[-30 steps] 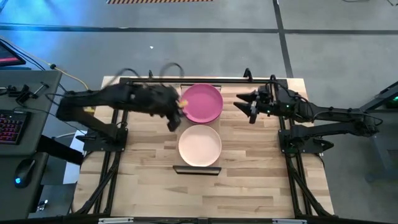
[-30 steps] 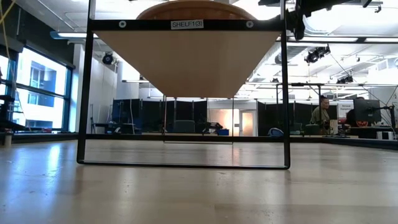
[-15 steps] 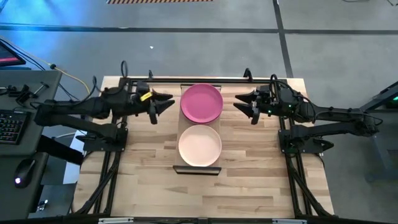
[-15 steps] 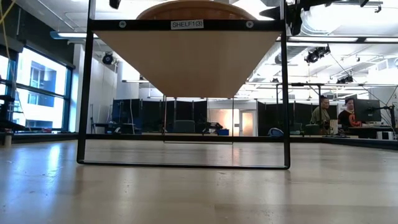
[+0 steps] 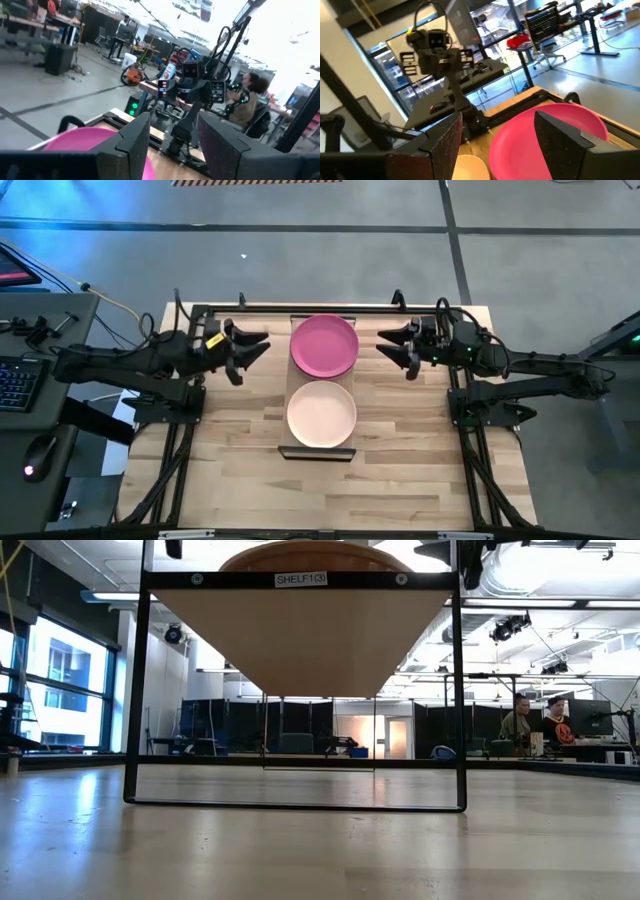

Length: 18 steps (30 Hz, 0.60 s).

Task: Place and stack plates onto a shelf
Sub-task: Return to Home Position

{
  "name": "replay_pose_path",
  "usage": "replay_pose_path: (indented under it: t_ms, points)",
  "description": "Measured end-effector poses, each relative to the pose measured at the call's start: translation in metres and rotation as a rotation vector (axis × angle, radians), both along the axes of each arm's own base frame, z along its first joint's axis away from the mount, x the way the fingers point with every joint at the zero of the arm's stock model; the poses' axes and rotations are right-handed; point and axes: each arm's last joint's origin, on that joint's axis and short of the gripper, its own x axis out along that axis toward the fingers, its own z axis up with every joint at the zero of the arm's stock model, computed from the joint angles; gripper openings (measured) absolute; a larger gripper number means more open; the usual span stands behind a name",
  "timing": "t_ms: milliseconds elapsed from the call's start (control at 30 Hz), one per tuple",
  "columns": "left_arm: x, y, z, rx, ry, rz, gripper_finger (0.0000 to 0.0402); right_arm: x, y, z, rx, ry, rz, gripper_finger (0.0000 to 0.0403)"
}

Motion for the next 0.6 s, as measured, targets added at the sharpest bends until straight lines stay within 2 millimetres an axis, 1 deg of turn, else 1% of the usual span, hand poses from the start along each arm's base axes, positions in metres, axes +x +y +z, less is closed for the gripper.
replay_pose_path:
  t_ms: [200, 367, 600]
  points:
    - [-0.0029, 0.0001, -0.0012, 0.077, 0.044, 0.007, 0.0154, 0.0002, 0.0010, -0.0001, -0.101, 0.017, 0.030, 0.0232]
    - [-0.0023, -0.0012, -0.0029, 0.121, 0.072, -0.037, 0.0154, 0.0004, 0.0029, 0.0000, -0.200, 0.026, 0.091, 0.0232]
    - [-0.0017, -0.0022, -0.0056, 0.180, 0.113, -0.067, 0.0154, 0.0004, 0.0032, 0.0000, -0.232, 0.029, 0.100, 0.0232]
